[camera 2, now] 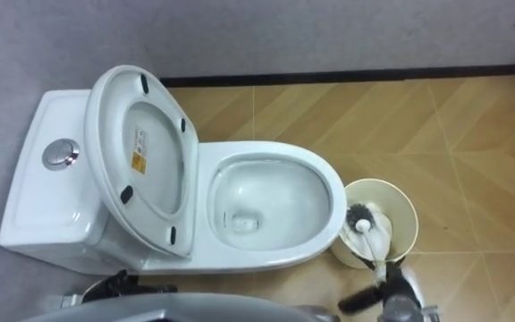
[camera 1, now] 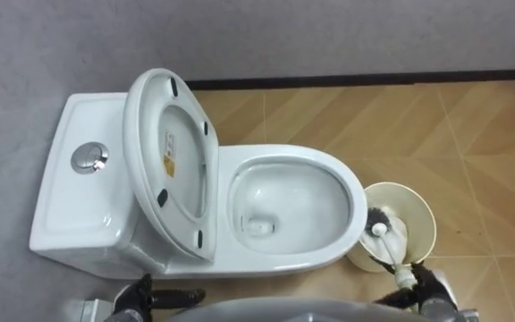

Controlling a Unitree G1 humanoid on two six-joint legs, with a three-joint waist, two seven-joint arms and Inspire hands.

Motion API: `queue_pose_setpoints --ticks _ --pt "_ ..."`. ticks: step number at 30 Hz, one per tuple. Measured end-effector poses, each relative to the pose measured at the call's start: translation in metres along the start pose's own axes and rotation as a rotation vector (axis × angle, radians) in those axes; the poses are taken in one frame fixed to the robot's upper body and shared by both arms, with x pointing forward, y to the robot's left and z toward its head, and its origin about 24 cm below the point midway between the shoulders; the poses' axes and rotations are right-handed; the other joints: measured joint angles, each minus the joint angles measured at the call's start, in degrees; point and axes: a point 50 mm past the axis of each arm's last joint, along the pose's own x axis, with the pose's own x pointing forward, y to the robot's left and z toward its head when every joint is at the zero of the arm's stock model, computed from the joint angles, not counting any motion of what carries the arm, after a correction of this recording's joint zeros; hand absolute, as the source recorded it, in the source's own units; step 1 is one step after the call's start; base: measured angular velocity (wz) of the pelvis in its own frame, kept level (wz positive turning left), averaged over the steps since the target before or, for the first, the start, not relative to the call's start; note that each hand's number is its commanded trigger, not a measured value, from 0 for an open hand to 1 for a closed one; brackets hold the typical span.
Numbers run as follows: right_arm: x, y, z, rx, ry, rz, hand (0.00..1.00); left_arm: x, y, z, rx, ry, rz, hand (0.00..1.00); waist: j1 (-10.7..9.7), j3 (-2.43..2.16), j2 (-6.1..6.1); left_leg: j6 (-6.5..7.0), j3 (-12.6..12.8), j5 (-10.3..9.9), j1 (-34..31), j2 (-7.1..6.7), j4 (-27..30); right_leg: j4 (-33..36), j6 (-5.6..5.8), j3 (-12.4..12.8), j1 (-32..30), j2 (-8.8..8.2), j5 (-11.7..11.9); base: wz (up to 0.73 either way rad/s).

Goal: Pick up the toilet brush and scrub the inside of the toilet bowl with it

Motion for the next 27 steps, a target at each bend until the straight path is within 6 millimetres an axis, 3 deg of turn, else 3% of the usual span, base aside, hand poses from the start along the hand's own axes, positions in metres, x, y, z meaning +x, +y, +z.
queue_pose_setpoints --ticks 8,12,15,17,19,22,27 --pt "0.004 -0.006 0.023 0.033 -0.079 -0.106 0.00 0.001 0.008 0.011 0.028 -0.046 0.024 0.00 0.12 -0.13 -1.03 0.01 -1.76 0.00 -5.56 0.06 2.41 -0.11 -0.32 -1.95 -3.31 0.06 0.67 0.13" --pt "0.008 -0.012 0.033 0.051 -0.080 -0.159 0.00 0.003 0.012 0.027 0.042 -0.088 0.033 0.00 0.13 -0.07 -0.90 0.02 -2.93 0.00 -10.61 0.22 4.42 1.37 -0.61 -3.06 -7.20 0.06 0.90 0.17" --pt "0.010 -0.016 0.042 0.073 -0.094 -0.205 0.00 0.004 0.013 0.037 0.048 -0.107 0.037 0.00 0.53 0.36 -0.77 0.15 -3.34 -0.07 -14.33 0.45 6.49 2.85 -0.79 -3.62 -10.29 -0.02 1.03 0.10" --pt "0.012 -0.022 0.049 0.092 -0.094 -0.238 0.00 0.005 0.012 0.041 0.049 -0.119 0.037 0.00 0.55 0.77 0.21 0.47 -4.37 -0.27 -17.70 0.50 8.65 3.55 -0.78 -4.76 -12.53 -0.05 1.22 0.20" --pt "0.014 -0.028 0.050 0.116 -0.080 -0.262 0.00 0.006 0.011 0.050 0.080 -0.147 0.042 0.00 0.24 0.89 0.81 0.59 -4.75 -0.32 -20.66 0.69 10.16 4.86 -0.77 -5.08 -15.25 -0.11 1.24 0.22" --pt "0.018 -0.042 0.061 0.129 -0.077 -0.302 0.00 0.006 0.013 0.058 0.079 -0.170 0.062 0.00 1.53 1.06 1.66 0.99 -5.37 -0.09 -26.08 0.92 12.79 8.93 -0.98 -5.08 -21.15 -0.62 1.03 0.02" --pt "0.020 -0.066 0.075 0.164 -0.097 -0.383 0.00 0.005 0.011 0.076 0.074 -0.233 0.071 0.00 1.63 1.38 1.51 1.85 -5.92 0.13 -34.29 0.64 17.64 16.15 -1.09 -5.13 -29.93 -2.39 -1.14 0.13"
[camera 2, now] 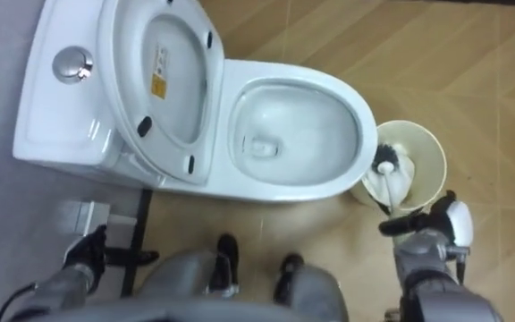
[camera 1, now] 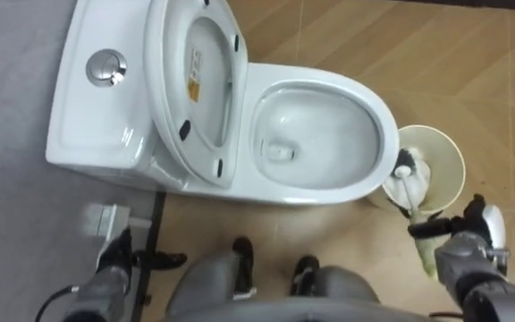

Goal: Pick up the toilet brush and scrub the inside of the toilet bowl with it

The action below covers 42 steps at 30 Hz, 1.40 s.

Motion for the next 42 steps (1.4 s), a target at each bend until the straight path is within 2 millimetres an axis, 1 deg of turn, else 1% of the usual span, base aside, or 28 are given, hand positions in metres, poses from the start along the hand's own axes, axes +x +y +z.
queue_pose_setpoints --ticks 1,2,4,6,7,8,10,14,16,17,19,21,24,26,27,28,29,31,36,38,42 --pt "0.002 -0.002 0.005 0.016 -0.004 -0.013 0.00 0.001 -0.002 0.007 0.008 -0.021 -0.004 0.00 0.04 0.08 -0.08 0.17 -0.07 0.00 -2.07 0.02 1.06 1.79 0.00 0.12 -2.27 -0.54 -0.45 0.09" --pt "0.002 -0.003 0.007 0.023 -0.006 -0.018 0.00 0.002 -0.003 0.011 0.012 -0.033 -0.008 0.00 0.05 0.10 -0.10 0.25 -0.11 0.02 -3.00 0.06 1.50 2.56 -0.03 0.13 -3.23 -0.57 -0.59 0.04" --pt "0.004 -0.005 0.012 0.059 0.002 -0.027 0.00 0.003 -0.009 0.025 0.038 -0.082 -0.031 0.00 0.29 0.14 0.01 0.47 -0.14 0.15 -6.05 0.33 3.05 4.14 -0.08 0.10 -6.23 -0.54 -0.57 0.00" --pt "0.007 -0.009 0.012 0.054 0.004 -0.035 0.00 0.005 -0.014 0.036 0.063 -0.116 -0.051 0.00 0.84 0.22 0.04 0.77 -0.09 0.48 -8.50 0.29 3.99 5.77 -0.13 0.05 -8.95 -0.67 -0.58 0.00" --pt "0.008 -0.013 0.013 0.049 0.001 -0.044 0.00 0.005 -0.019 0.046 0.076 -0.143 -0.066 0.00 1.12 0.29 0.06 0.83 -0.05 0.71 -10.22 0.25 4.59 6.72 -0.13 0.22 -10.88 -0.87 -0.56 0.00" --pt "0.009 -0.014 0.013 0.044 -0.002 -0.046 0.00 0.005 -0.020 0.050 0.076 -0.156 -0.072 0.00 1.16 0.33 -0.01 0.91 0.01 0.95 -11.01 0.15 4.66 7.29 -0.19 0.24 -11.88 -1.25 -0.58 0.00" --pt "0.012 -0.021 0.017 0.020 -0.014 -0.060 0.00 0.005 -0.026 0.062 0.105 -0.200 -0.093 0.00 1.32 0.59 -0.15 1.04 0.01 1.34 -13.82 -0.56 5.60 10.17 -0.62 0.61 -15.42 -2.19 -0.88 0.07" --pt "0.016 -0.028 0.029 0.016 -0.047 -0.076 0.00 0.003 -0.030 0.073 0.112 -0.244 -0.111 0.00 1.35 1.06 -0.26 1.07 0.02 1.35 -17.72 -0.55 7.56 12.62 -0.99 0.82 -19.53 -2.77 -1.39 0.01" --pt "0.018 -0.031 0.035 0.022 -0.058 -0.084 0.00 0.001 -0.032 0.083 0.112 -0.290 -0.121 0.00 1.38 1.11 -0.31 1.10 -0.07 1.30 -21.04 -0.61 9.45 15.00 -1.18 0.72 -22.84 -3.35 -2.08 0.09" --pt "0.018 -0.032 0.035 0.027 -0.055 -0.087 0.00 0.000 -0.032 0.086 0.111 -0.302 -0.123 0.00 1.44 1.12 -0.31 1.18 -0.01 1.24 -21.80 -0.67 10.00 15.83 -1.22 0.78 -23.71 -3.39 -2.33 0.11" --pt "0.020 -0.033 0.043 0.061 -0.052 -0.088 0.00 -0.001 -0.031 0.094 0.109 -0.335 -0.123 0.00 1.59 1.19 -0.21 1.28 0.12 0.81 -24.52 -0.81 12.12 18.65 -1.56 0.83 -26.54 -4.02 -3.30 0.09" --pt "0.020 -0.034 0.044 0.076 -0.047 -0.085 0.00 -0.003 -0.031 0.100 0.105 -0.362 -0.126 0.00 1.83 1.21 -0.08 1.15 0.06 0.41 -26.32 -0.80 13.63 20.37 -1.83 0.87 -28.34 -4.48 -4.02 0.07" --pt "0.022 -0.037 0.043 0.097 -0.027 -0.074 0.00 -0.007 -0.036 0.111 0.104 -0.408 -0.143 0.00 2.71 1.23 0.31 0.89 0.00 -0.21 -28.88 -0.57 15.95 22.86 -2.27 0.96 -30.79 -4.61 -4.90 0.02" --pt "0.023 -0.039 0.044 0.102 -0.021 -0.072 0.00 -0.009 -0.038 0.115 0.103 -0.423 -0.156 0.00 2.93 1.19 0.55 0.83 0.22 -0.38 -30.08 -0.73 16.97 24.54 -2.66 1.05 -32.32 -5.33 -5.41 0.03" --pt "0.023 -0.041 0.045 0.111 -0.017 -0.074 0.00 -0.010 -0.040 0.116 0.085 -0.425 -0.166 0.00 2.97 1.20 0.79 0.77 0.33 -0.71 -31.10 -0.72 18.11 25.89 -2.93 1.06 -33.37 -5.65 -5.85 0.03" --pt "0.024 -0.042 0.046 0.114 -0.019 -0.075 0.00 -0.010 -0.041 0.116 0.064 -0.422 -0.175 0.00 3.09 1.11 1.19 0.66 0.24 -1.03 -32.20 -0.66 19.28 27.00 -3.17 0.99 -34.40 -5.83 -6.29 0.00" --pt "0.024 -0.043 0.046 0.113 -0.019 -0.074 0.00 -0.010 -0.041 0.117 0.060 -0.421 -0.177 0.00 3.18 1.13 1.24 0.60 0.26 -1.20 -32.74 -0.62 19.87 27.66 -3.37 1.00 -34.96 -5.94 -6.50 0.00" --pt "0.024 -0.043 0.044 0.099 -0.019 -0.066 0.00 -0.010 -0.041 0.116 0.063 -0.419 -0.177 0.00 3.25 1.13 1.40 0.33 0.14 -1.95 -34.81 -0.60 22.42 30.42 -3.92 0.96 -36.97 -6.52 -7.63 0.05" --pt "0.024 -0.041 0.043 0.072 -0.024 -0.027 0.00 -0.012 -0.041 0.120 0.068 -0.433 -0.185 0.00 3.27 1.12 1.44 -0.36 0.01 -3.24 -37.88 -0.55 26.41 34.53 -4.54 1.34 -39.98 -6.73 -9.24 0.03" --pt "0.024 -0.040 0.044 0.057 -0.032 -0.007 0.00 -0.012 -0.037 0.121 0.074 -0.437 -0.175 0.00 3.14 1.10 1.47 -0.61 0.04 -3.86 -38.93 -0.42 27.95 35.96 -4.94 1.45 -40.98 -6.69 -9.71 -0.04" --pt "0.026 -0.045 0.044 0.072 -0.024 -0.004 0.00 -0.013 -0.034 0.125 0.072 -0.451 -0.158 0.00 3.29 1.09 1.50 -0.78 0.04 -4.06 -41.12 -0.26 29.72 37.92 -5.47 1.45 -43.18 -6.99 -10.18 0.00"
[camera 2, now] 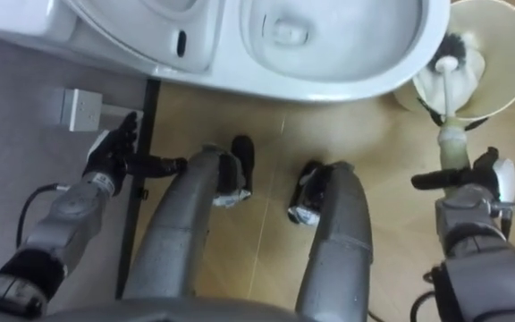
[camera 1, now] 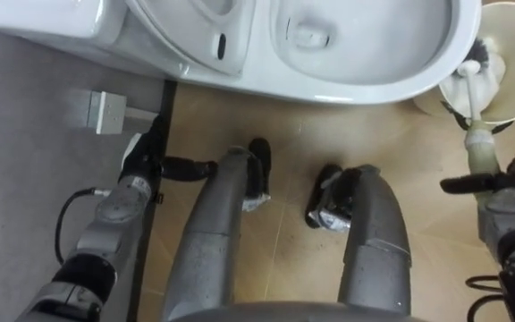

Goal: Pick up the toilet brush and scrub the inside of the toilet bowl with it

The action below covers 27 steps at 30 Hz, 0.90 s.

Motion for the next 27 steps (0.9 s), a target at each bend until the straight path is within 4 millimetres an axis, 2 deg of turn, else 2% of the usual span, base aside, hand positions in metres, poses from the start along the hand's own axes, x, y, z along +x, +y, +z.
queue_pose_setpoints --ticks 2,3,4,12,24,27 --pt "0.001 -0.002 0.000 -0.011 -0.001 0.003 0.00 0.000 0.000 0.003 -0.001 -0.011 0.001 0.00 0.26 -0.02 0.04 -0.05 0.03 -0.14 -1.16 0.04 0.95 1.01 -0.28 -0.01 -1.18 -0.19 -0.21 0.00" --pt "0.001 -0.004 0.000 -0.025 0.001 0.007 0.56 0.000 0.000 0.004 -0.001 -0.018 -0.001 0.00 0.76 -0.02 0.05 -0.04 0.12 -0.29 -1.71 0.03 1.60 1.76 -0.47 -0.02 -1.69 -0.43 -0.39 0.00" --pt "0.002 -0.004 -0.001 -0.028 0.008 0.011 1.00 0.000 -0.001 0.005 0.001 -0.022 -0.004 0.00 1.00 -0.03 0.09 -0.04 0.16 -0.37 -2.06 -0.01 1.98 2.27 -0.45 0.05 -2.05 -0.54 -0.61 0.03" --pt "0.002 -0.004 -0.006 -0.042 0.023 0.060 1.00 0.000 -0.004 0.010 -0.008 -0.039 -0.019 0.00 1.23 -0.06 0.60 0.38 0.70 -0.94 -3.71 -0.26 4.14 4.86 -0.62 0.25 -3.77 -1.66 -1.60 0.05" --pt "0.001 -0.007 -0.017 -0.040 0.052 0.076 1.00 -0.002 -0.004 0.005 -0.022 -0.025 -0.018 0.00 1.06 -0.22 1.25 1.20 1.28 -2.28 -4.09 -0.24 6.10 6.40 0.33 0.99 -4.07 -1.99 -2.36 0.00" --pt "0.001 -0.007 -0.018 -0.017 0.058 0.077 1.00 -0.006 -0.004 0.000 -0.049 -0.014 -0.026 0.00 1.04 -0.30 1.37 1.24 1.36 -2.73 -3.95 -0.33 6.74 6.82 0.72 1.63 -4.05 -1.55 -2.67 -0.05"
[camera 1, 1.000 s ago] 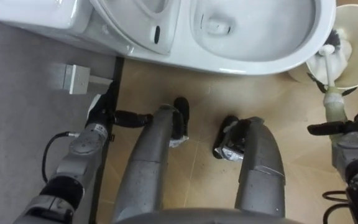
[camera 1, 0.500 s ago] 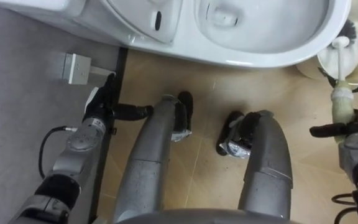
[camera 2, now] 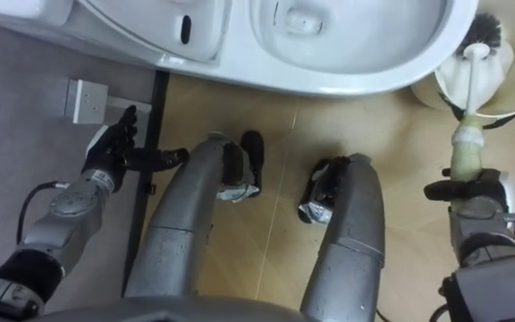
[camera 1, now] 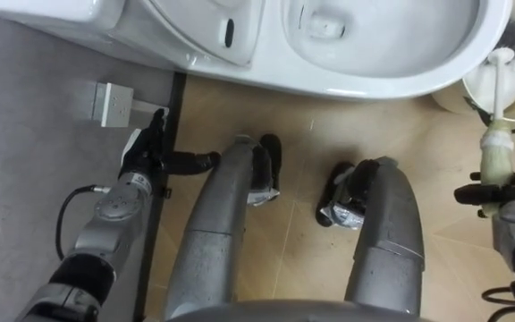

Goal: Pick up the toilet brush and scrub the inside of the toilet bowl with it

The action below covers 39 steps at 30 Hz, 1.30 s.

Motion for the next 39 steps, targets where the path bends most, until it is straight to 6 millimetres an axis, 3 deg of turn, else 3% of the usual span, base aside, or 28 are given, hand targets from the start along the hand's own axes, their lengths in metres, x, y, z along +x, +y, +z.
queue_pose_setpoints --ticks 9,14,17,19,22,27,33,39 --pt "-0.001 0.002 -0.008 0.106 0.047 0.010 1.00 -0.007 -0.004 -0.010 -0.028 0.022 -0.036 0.00 -0.03 -0.04 0.04 -0.02 0.56 -0.03 1.75 0.10 -0.20 0.11 0.27 0.65 1.29 0.09 -0.12 -0.02" --pt "-0.004 0.008 -0.020 0.183 0.095 0.041 1.00 -0.013 -0.003 -0.019 -0.033 0.042 -0.030 0.00 -0.35 -0.03 0.01 -0.11 0.22 -0.47 5.32 1.17 -1.26 -1.96 0.01 -0.09 5.22 0.62 0.11 -0.08" --pt "-0.007 0.015 -0.030 0.239 0.136 0.061 1.00 -0.018 -0.002 -0.029 -0.036 0.071 -0.025 0.00 -0.74 -0.03 -0.18 -0.29 0.12 -0.30 9.02 1.24 -3.78 -4.76 0.58 -0.32 8.95 1.19 0.76 -0.07" --pt "-0.010 0.023 -0.040 0.263 0.170 0.075 1.00 -0.023 0.002 -0.039 -0.044 0.100 -0.007 0.00 -1.05 -0.07 -0.34 -0.48 0.05 0.07 12.86 1.58 -6.73 -8.53 1.44 -0.79 13.04 2.21 1.45 -0.09" --pt "-0.015 0.035 -0.045 0.321 0.197 0.096 1.00 -0.026 0.010 -0.049 -0.058 0.136 0.035 0.00 -1.18 -0.16 -0.57 -0.75 -0.09 1.20 17.84 2.34 -11.70 -14.85 1.44 -1.65 18.40 3.95 3.77 -0.16" --pt "-0.021 0.045 -0.057 0.345 0.220 0.116 1.00 -0.033 0.018 -0.071 -0.054 0.213 0.077 0.00 -1.52 -0.27 -1.16 -0.75 0.32 3.06 28.11 2.04 -20.52 -24.13 1.88 -1.81 28.32 5.33 6.41 -0.06" --pt "-0.029 0.048 -0.077 0.437 0.248 0.104 1.00 -0.060 0.033 -0.099 -0.100 0.265 0.154 0.00 -2.04 -1.05 -2.32 -1.06 -0.48 3.33 39.19 1.86 -27.63 -33.60 2.85 -3.36 40.76 6.67 7.60 0.05" --pt "-0.039 0.049 -0.095 0.451 0.233 0.093 1.00 -0.083 0.036 -0.115 -0.082 0.290 0.192 0.00 -1.63 -1.64 -3.41 -1.28 -2.04 3.39 50.15 0.89 -33.88 -43.62 4.69 -5.10 53.83 8.15 8.87 0.18"
